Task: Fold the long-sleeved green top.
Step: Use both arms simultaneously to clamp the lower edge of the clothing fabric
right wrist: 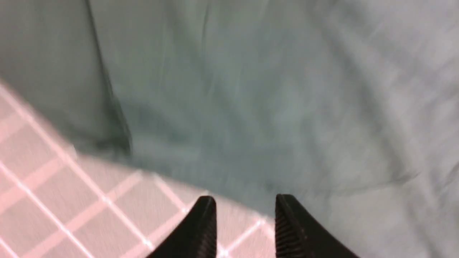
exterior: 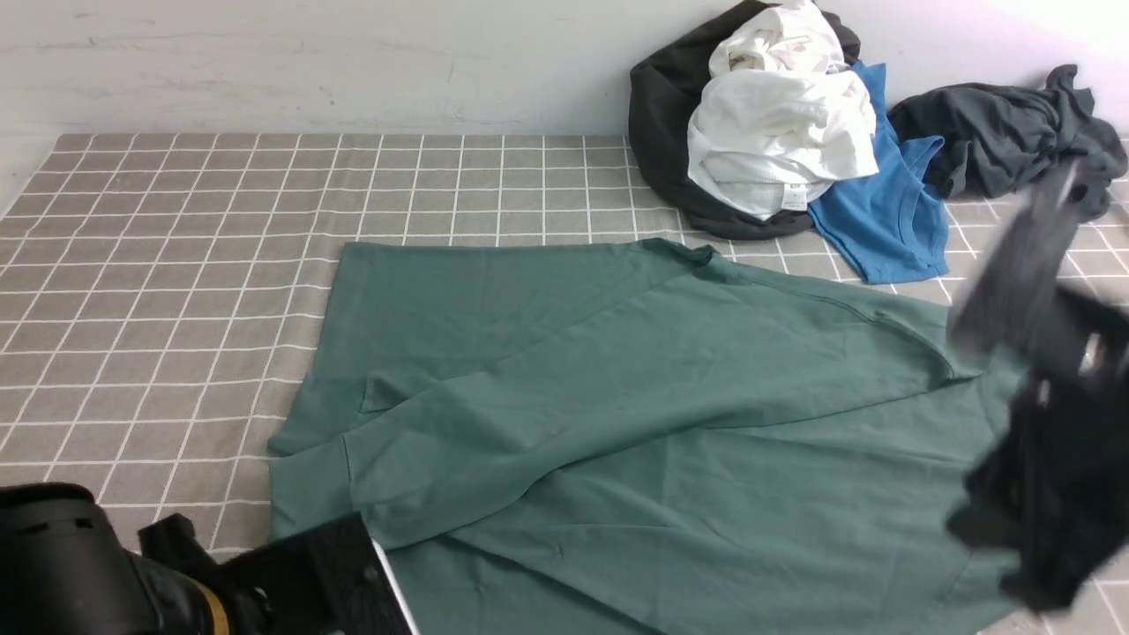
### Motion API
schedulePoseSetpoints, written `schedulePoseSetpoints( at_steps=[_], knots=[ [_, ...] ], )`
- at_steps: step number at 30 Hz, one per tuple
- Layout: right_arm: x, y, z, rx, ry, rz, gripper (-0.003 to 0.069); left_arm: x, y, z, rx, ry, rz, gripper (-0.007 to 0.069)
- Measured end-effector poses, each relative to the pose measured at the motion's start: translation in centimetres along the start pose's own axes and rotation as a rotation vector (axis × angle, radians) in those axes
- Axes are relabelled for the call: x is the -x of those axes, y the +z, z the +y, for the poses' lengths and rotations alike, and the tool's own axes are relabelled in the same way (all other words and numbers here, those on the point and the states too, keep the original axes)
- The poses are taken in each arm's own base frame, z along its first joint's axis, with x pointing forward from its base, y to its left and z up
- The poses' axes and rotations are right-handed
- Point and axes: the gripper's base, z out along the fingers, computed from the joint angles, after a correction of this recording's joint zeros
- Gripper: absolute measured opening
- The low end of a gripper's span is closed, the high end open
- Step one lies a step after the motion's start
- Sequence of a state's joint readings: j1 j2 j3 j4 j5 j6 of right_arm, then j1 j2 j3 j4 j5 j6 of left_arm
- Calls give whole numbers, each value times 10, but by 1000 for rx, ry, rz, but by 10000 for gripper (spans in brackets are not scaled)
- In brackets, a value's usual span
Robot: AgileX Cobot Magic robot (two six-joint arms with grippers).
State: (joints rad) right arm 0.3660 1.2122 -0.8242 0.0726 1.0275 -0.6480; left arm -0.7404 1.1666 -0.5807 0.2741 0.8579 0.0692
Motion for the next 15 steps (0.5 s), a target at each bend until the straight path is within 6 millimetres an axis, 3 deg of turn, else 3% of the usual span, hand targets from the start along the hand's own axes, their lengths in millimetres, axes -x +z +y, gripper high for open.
schedulePoseSetpoints(
  at_steps=[7, 15],
  knots=[
    [-32, 63, -1, -158, -209, 100, 401, -2, -6, 22, 33, -195, -19, -6],
    [-40, 101, -7, -198, -318, 190, 424, -3, -12, 23, 27, -227, -43, -6]
  ],
)
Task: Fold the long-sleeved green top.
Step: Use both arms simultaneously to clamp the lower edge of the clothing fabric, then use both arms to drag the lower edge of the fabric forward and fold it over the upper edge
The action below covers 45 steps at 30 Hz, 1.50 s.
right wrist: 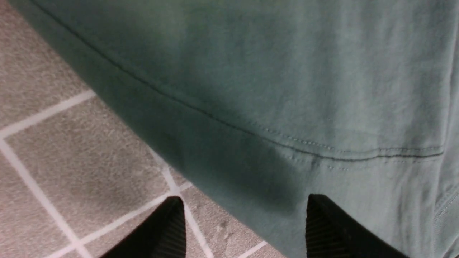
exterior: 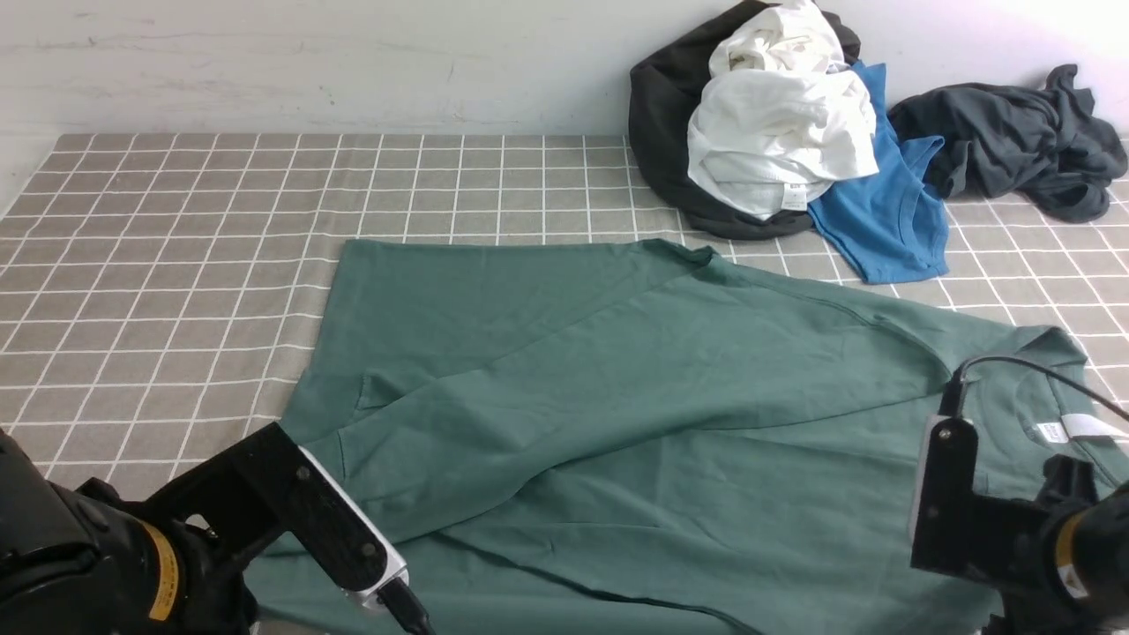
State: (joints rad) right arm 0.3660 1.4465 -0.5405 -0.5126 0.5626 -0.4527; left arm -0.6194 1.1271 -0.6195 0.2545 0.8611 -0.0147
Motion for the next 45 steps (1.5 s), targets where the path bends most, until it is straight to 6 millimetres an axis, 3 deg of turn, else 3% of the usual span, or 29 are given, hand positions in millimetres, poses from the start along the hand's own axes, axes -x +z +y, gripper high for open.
schedulePoseSetpoints(
  at_steps=[5, 9, 10, 12, 13, 14, 15, 21, 23, 26, 27, 29, 31, 36, 39, 40, 43, 45],
  knots=[
    [3, 15, -1, 0, -30, 35, 374, 0, 0, 0, -4, -4, 0, -6],
    [4, 16, -2, 2, 13, 48, 246, 0, 0, -1, -7, -6, 2, -6],
    [6, 14, -5, -7, 55, 47, 144, 0, 0, -2, -18, -16, 3, -6],
    [6, 12, -9, -15, 84, 60, 78, -1, 0, -3, -32, -27, 6, -6],
    [7, 3, -16, -39, 135, 65, 26, -1, 0, -5, -55, -44, 14, -3],
    [6, 2, -17, -40, 144, 71, 22, -1, 0, -6, -61, -47, 19, -3],
    [8, -12, -28, -77, 187, 74, 9, -2, -3, -7, -80, -61, 41, -3],
    [15, -48, -61, -157, 282, 75, 7, 16, -23, 5, -52, -79, -17, 3],
    [20, -53, -69, -176, 299, 52, 7, 25, -28, 15, -30, -109, -69, 6],
    [26, -60, -91, -218, 355, -17, 7, 46, -29, 52, 32, -244, -133, 6],
    [26, -60, -93, -220, 361, -18, 7, 47, -30, 55, 36, -252, -138, 6],
    [24, -55, -104, -220, 406, -32, 7, 57, -21, 81, 56, -348, -124, 6],
    [22, -51, -108, -218, 430, -42, 7, 63, -17, 95, 62, -399, -131, 6],
    [23, -26, -137, -234, 532, -144, 6, 104, 5, 145, 82, -511, -196, 6],
    [28, -11, -153, -245, 554, -179, 7, 124, 19, 165, 97, -521, -196, 10],
    [31, -1, -161, -245, 560, -182, 7, 133, 34, 174, 104, -517, -176, 11],
    [38, 19, -175, -237, 566, -176, 7, 151, 49, 194, 144, -499, -184, 13],
    [42, 37, -186, -228, 580, -167, 7, 160, 69, 207, 172, -481, -173, 13]
  ],
)
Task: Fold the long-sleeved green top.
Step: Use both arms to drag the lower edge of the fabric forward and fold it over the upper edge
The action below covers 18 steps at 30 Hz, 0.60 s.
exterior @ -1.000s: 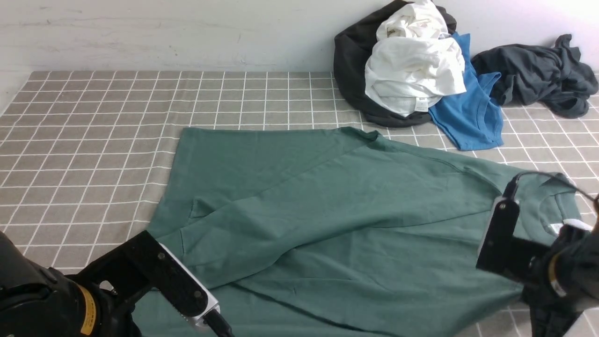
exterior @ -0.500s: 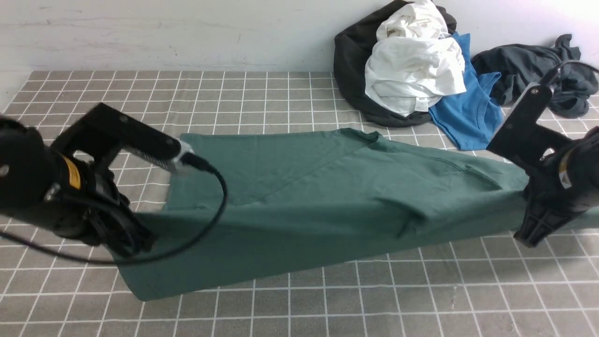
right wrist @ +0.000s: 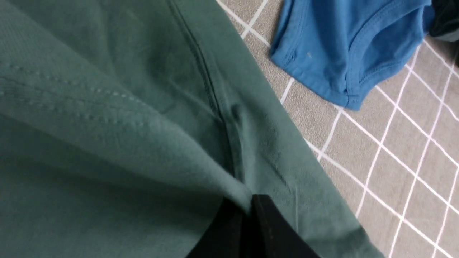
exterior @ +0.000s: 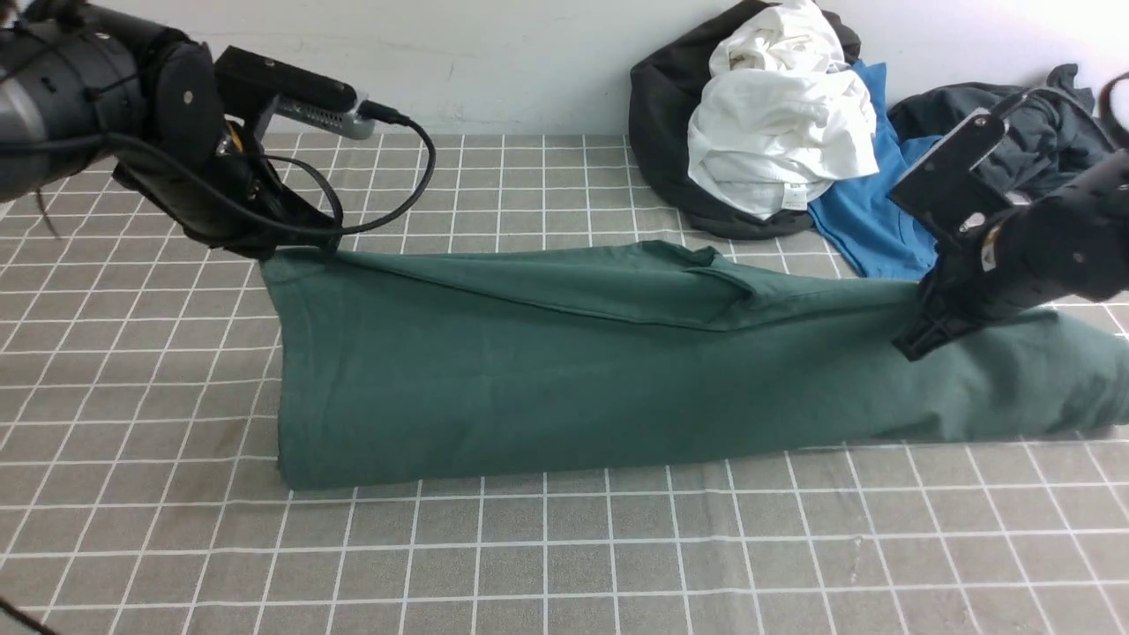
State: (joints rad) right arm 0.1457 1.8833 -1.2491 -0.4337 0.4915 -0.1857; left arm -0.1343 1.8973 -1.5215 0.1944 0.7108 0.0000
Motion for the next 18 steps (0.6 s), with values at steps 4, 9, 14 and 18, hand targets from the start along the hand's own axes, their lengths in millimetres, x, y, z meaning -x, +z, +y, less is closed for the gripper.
schedulePoseSetpoints(
  at_steps=[4, 9, 14, 18],
  knots=[
    [10, 26, -7, 8, 109, 6, 17, 11, 33, 4, 16, -21, -20, 13],
    [20, 55, -12, 41, 288, 72, 149, 20, 72, 2, 12, -43, -39, 62],
    [32, 47, -25, 41, 332, 135, 268, 20, 74, -2, -9, 19, 6, 180],
    [37, 37, -32, 56, 309, 183, 283, 13, 76, -10, -90, 128, 81, 283]
  ],
)
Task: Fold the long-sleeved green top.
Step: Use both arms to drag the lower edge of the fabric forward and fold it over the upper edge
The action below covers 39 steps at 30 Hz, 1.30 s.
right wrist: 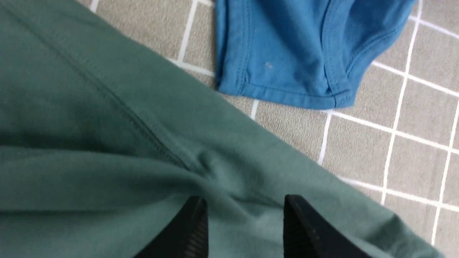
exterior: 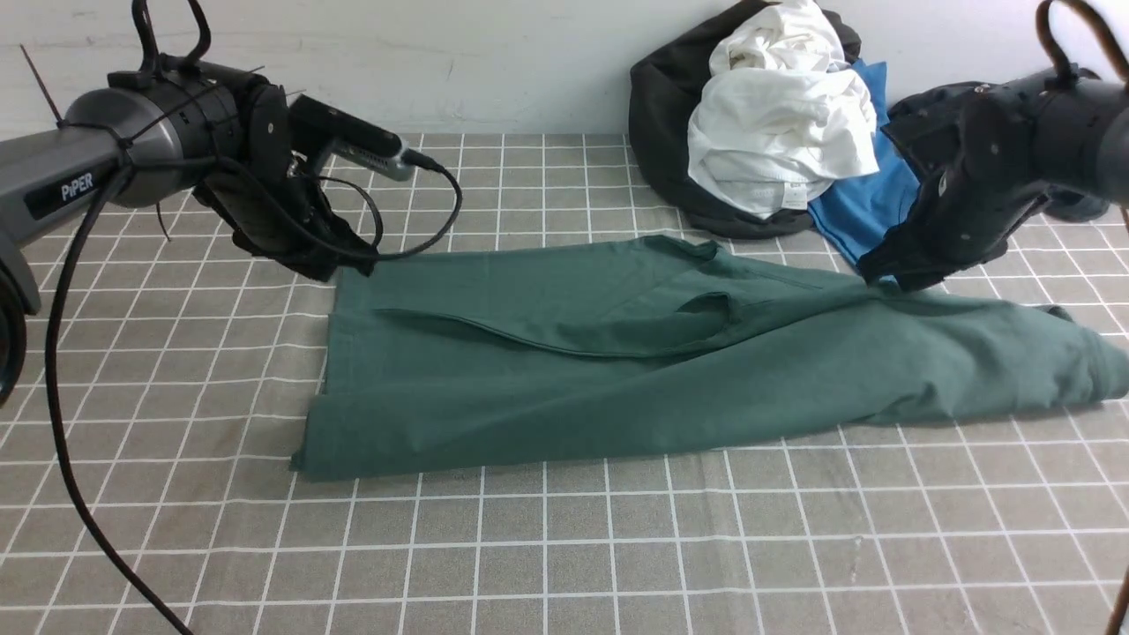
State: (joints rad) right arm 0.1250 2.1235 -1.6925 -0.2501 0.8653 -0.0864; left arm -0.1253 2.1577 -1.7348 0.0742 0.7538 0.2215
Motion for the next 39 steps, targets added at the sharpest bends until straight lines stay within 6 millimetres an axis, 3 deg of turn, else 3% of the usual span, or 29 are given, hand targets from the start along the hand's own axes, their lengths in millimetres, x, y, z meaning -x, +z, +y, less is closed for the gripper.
schedulePoseSetpoints(
  at_steps=[4, 8, 12, 18, 23, 28, 33, 36, 37, 39],
  knots=[
    [-4, -4, 12, 150, -37, 68, 234, -6, 17, -17, -145, 195, 26, 376],
    [0, -8, 32, 322, -78, 20, 154, -10, 33, -25, -201, 299, 25, 356],
    [9, -16, 57, 450, -197, -67, 87, -11, 39, -27, -216, 361, 20, 281],
    [18, -20, 103, 579, -381, -171, 58, -6, 40, -27, -212, 337, -2, 27],
    [16, -6, 116, 595, -406, -155, 57, 11, 35, -20, -167, 255, -67, -7],
    [15, -3, 117, 593, -418, -158, 55, 32, 20, -12, -120, 160, -153, -7],
    [14, -1, 118, 597, -419, -151, 55, 25, 19, -15, -165, 142, -64, 5],
    [12, 2, 119, 610, -422, -133, 55, 19, 24, -16, -187, 147, -11, 67],
    [10, 5, 121, 621, -425, -116, 55, 15, 29, -14, -196, 145, 16, 141],
    [8, 7, 122, 632, -428, -99, 55, 11, 35, -14, -205, 142, 41, 217]
  ],
)
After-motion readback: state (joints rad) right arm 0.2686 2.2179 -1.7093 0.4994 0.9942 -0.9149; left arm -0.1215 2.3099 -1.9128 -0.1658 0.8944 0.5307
